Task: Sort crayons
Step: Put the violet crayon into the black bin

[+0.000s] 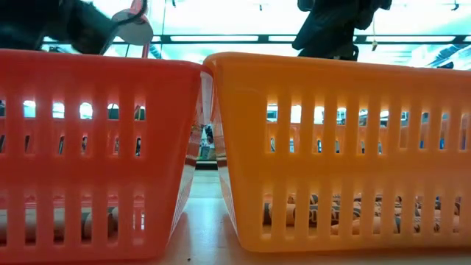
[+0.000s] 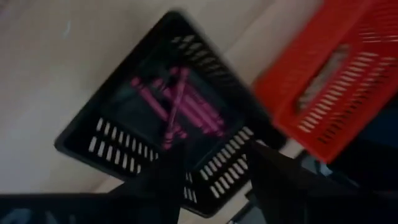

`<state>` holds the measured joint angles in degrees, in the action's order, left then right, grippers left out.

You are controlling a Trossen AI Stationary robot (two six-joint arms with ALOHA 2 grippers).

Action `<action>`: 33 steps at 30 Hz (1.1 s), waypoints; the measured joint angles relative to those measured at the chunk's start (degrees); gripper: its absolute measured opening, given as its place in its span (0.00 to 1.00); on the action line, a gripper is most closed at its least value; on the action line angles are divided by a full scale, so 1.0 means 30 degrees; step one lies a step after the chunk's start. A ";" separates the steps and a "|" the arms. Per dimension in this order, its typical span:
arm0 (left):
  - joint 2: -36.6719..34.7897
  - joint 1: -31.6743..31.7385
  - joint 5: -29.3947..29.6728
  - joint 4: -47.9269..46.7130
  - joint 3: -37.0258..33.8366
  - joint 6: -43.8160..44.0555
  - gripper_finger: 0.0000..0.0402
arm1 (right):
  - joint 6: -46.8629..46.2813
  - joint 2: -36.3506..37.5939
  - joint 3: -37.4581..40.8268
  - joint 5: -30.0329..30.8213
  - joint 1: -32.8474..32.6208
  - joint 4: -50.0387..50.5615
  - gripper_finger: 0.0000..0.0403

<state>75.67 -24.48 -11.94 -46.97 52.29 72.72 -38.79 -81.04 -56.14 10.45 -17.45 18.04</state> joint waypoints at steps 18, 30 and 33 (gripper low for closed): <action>0.1792 0.5590 0.1536 0.2399 0.1590 -1.3040 0.38 | -0.0221 0.0052 0.0000 0.0094 0.0632 -0.1723 0.33; 0.5242 0.7551 0.1472 0.6388 0.1582 -1.6323 0.38 | -0.1596 0.0052 0.0000 0.0644 0.0596 -0.1537 0.33; 0.5837 0.7938 0.1439 0.7247 0.1582 -1.6818 0.38 | -0.1826 0.0052 0.0000 0.0644 0.0581 -0.1523 0.33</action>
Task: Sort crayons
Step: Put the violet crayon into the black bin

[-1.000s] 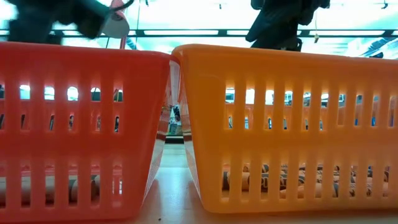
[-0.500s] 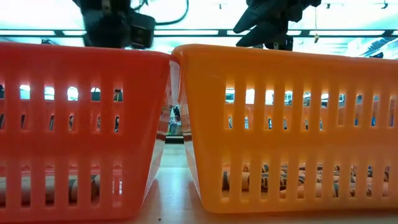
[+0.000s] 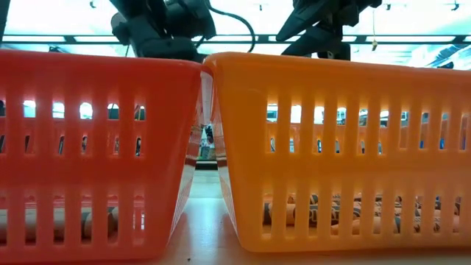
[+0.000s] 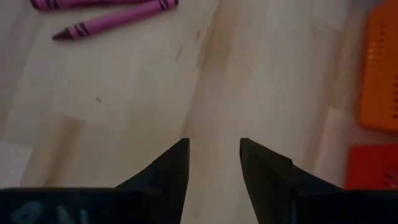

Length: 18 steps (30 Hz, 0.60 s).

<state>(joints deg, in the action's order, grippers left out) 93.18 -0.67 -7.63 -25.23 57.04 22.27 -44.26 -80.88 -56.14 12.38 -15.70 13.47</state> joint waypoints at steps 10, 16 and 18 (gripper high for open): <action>0.1303 0.1632 -0.1284 0.1357 0.0000 -0.0707 0.38 | -0.0883 0.0000 0.0000 -0.0007 -0.0366 0.0226 0.33; 0.1518 0.2512 -0.1214 0.1793 0.0232 -0.1443 0.38 | -0.1319 0.0000 0.0000 -0.0007 -0.0535 0.0263 0.33; 0.1720 0.2779 -0.1101 0.1812 0.0764 -0.1989 0.38 | -0.1586 0.0000 0.0000 0.0000 -0.0588 0.0381 0.33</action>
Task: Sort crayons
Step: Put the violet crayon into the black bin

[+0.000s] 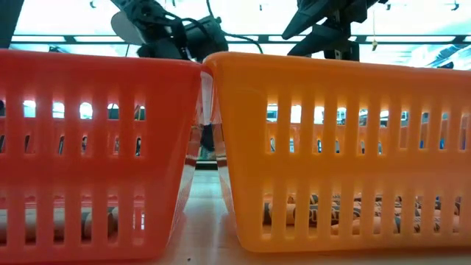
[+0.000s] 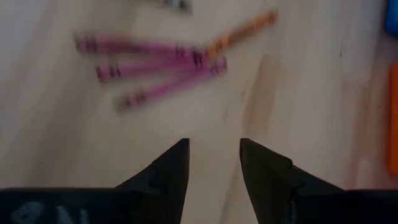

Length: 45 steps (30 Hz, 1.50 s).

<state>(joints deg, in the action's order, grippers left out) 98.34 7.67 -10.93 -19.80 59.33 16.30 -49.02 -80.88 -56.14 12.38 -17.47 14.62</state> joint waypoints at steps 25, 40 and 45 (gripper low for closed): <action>0.4068 0.0908 -0.0455 -0.0647 0.4103 -0.9370 0.38 | -0.4980 0.0466 0.0000 0.1981 -0.3118 0.3749 0.33; 0.5185 0.0690 -0.0393 -0.0852 0.4096 -1.1357 0.38 | -0.5643 0.0459 -0.0007 0.2506 -0.3390 0.3648 0.33; 0.5248 0.0289 0.0022 -0.1070 0.4139 -1.1708 0.37 | -0.5680 0.0459 -0.0007 0.2506 -0.3404 0.3597 0.33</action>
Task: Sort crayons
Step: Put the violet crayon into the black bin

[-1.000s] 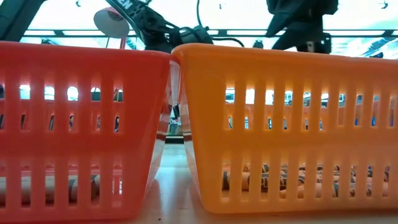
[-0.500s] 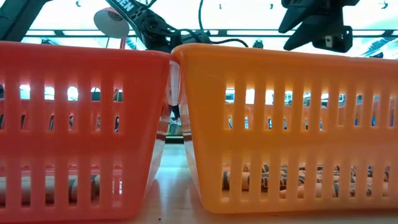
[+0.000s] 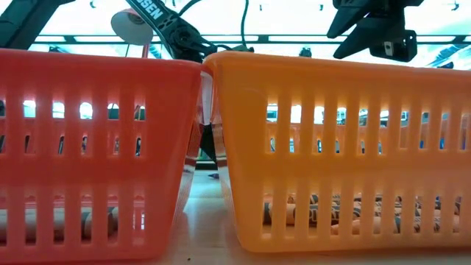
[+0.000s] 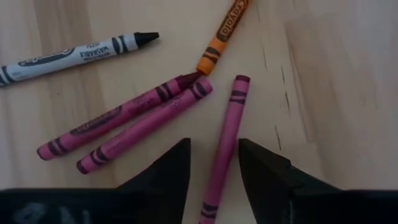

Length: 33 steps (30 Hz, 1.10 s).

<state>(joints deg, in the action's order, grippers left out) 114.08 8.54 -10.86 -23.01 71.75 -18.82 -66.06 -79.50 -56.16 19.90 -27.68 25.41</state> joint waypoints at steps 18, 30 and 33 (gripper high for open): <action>-0.0073 -0.0289 0.0923 -0.1617 0.0022 0.0859 0.04 | 0.0219 -0.0007 0.0002 0.0000 0.0000 0.0086 0.33; -0.1488 -0.0737 0.1442 -0.3997 -0.0153 0.4821 0.06 | 0.1088 -0.0015 0.0000 0.0000 0.0107 0.0692 0.33; -0.2223 -0.0867 0.1384 -0.4888 -0.0131 0.5720 0.07 | 0.1403 -0.0015 0.0000 0.0000 0.0268 0.0686 0.33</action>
<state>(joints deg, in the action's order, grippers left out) 107.41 5.94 -6.71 -37.67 71.35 -1.66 -61.85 -79.55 -56.16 19.90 -26.88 27.47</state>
